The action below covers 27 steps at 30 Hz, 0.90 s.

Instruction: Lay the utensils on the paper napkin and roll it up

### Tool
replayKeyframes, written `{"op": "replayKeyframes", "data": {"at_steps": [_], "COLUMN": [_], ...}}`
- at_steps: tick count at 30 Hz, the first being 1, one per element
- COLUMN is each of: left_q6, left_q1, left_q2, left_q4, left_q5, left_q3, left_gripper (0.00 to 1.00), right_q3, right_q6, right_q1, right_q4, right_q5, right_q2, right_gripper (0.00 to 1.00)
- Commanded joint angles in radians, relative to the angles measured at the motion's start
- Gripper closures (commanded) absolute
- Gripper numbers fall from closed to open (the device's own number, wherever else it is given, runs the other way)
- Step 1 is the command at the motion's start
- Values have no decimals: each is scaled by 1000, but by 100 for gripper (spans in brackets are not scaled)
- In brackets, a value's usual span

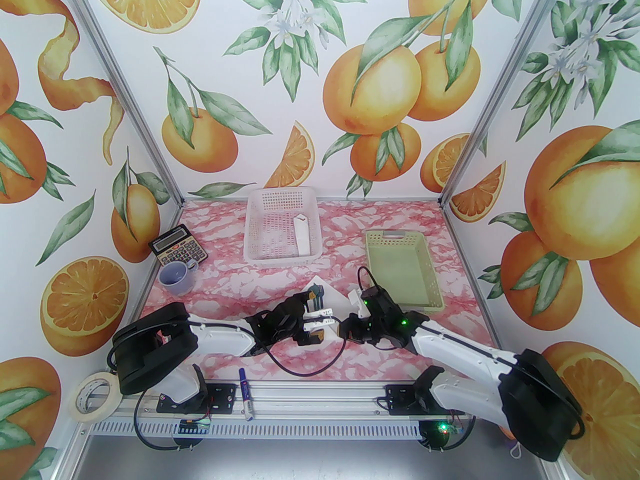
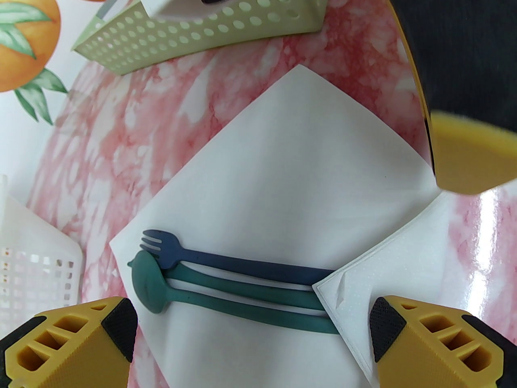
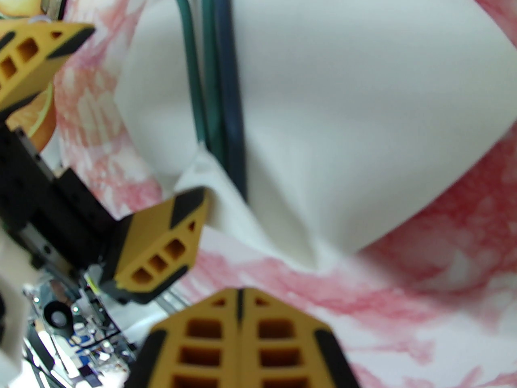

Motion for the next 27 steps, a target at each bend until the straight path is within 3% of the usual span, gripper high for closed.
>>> {"op": "replayKeyframes", "data": {"at_steps": [1, 27], "left_q6": [-19, -26], "left_q1": [6, 7], "left_q2": [16, -2], "left_q4": [41, 48], "left_q5": [-6, -6], "left_q3": [-15, -26], "left_gripper": [0, 0], "right_q3": [-20, -3], "right_q6": [36, 57], "right_q1": [17, 41], "right_q4": [92, 241], "right_q5": [28, 63], "right_q2": [31, 229], "right_gripper": [100, 100]}}
